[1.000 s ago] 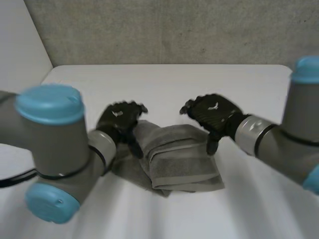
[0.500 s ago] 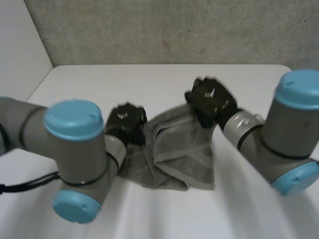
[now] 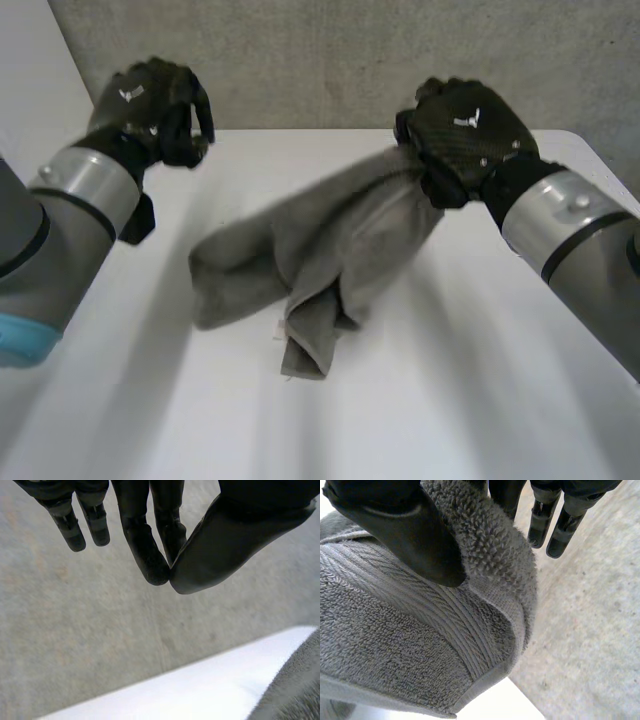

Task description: Fold the towel.

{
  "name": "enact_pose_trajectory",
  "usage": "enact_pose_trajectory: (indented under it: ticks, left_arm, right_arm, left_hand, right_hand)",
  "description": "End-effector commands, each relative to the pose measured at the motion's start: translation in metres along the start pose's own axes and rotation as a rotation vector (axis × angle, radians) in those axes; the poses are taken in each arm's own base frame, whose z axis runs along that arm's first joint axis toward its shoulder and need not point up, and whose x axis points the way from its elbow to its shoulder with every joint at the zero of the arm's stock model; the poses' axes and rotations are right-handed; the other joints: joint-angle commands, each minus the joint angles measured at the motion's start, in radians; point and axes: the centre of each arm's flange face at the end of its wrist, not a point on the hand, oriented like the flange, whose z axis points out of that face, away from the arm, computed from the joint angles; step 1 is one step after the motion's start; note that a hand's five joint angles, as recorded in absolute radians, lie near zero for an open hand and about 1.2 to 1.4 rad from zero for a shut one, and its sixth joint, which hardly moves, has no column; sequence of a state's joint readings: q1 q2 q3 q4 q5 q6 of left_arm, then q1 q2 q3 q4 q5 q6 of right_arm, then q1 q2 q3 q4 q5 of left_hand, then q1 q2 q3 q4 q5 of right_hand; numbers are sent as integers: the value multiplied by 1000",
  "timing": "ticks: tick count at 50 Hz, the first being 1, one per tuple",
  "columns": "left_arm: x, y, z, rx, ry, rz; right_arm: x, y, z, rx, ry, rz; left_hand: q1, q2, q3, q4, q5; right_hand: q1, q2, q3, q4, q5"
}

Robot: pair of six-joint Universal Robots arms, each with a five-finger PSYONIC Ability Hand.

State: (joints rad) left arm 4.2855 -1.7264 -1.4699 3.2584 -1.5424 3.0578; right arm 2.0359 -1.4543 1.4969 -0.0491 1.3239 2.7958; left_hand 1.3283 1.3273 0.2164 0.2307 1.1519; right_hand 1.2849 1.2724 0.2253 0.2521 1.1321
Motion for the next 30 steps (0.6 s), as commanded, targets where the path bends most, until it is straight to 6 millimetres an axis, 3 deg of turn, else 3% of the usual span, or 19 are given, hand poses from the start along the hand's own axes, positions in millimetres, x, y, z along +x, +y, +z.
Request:
enact_pose_trajectory:
  ticks: [1, 2, 3, 5, 9, 11, 13, 22, 30]
  left_arm:
    - [9, 42, -14, -120, 60, 62]
    - [8, 57, -11, -155, 60, 75]
    - [8, 57, -11, -155, 60, 75]
    - [9, 88, -10, -239, 64, 93]
    - [26, 102, -21, -290, 109, 97]
    - [32, 107, -29, -310, 120, 95]
    - [37, 113, -40, -332, 120, 98]
    - [54, 109, -62, -321, 117, 72]
    - [57, 143, -60, -389, 99, 107]
  right_arm:
    - [-9, 24, -4, -74, -29, -48]
    - [-10, 32, -3, -99, -33, -54]
    - [-10, 32, -3, -99, -33, -54]
    - [-14, 51, 1, -155, -49, -53]
    - [-16, 62, 4, -189, -52, -49]
    - [-20, 70, 6, -212, -61, -44]
    - [-23, 78, 7, -234, -71, -38]
    - [-26, 97, 6, -293, -58, -33]
    - [-35, 110, -4, -313, -92, -36]
  left_hand:
    - [68, 69, -42, -56, 70]
    - [-115, -114, -42, -56, -113]
    - [-117, -116, -42, -56, -115]
    - [-769, -767, -42, -56, -767]
    - [-862, -861, -42, -56, -860]
    - [-947, -946, -42, -56, -946]
    - [-997, -996, -42, -56, -995]
    - [-991, -990, -42, -56, -990]
    - [-1009, -1008, -42, -56, -1007]
  right_hand:
    - [111, 124, -51, -78, 90]
    - [111, 124, -51, -78, 90]
    - [111, 124, -51, -78, 90]
    - [111, 124, -51, -78, 90]
    - [-26, -13, -51, -78, -47]
    - [-908, -895, -51, -78, -930]
    - [-1005, -993, -51, -78, -1027]
    - [-1018, -1005, -51, -78, -1040]
    - [-945, -932, -51, -78, -966]
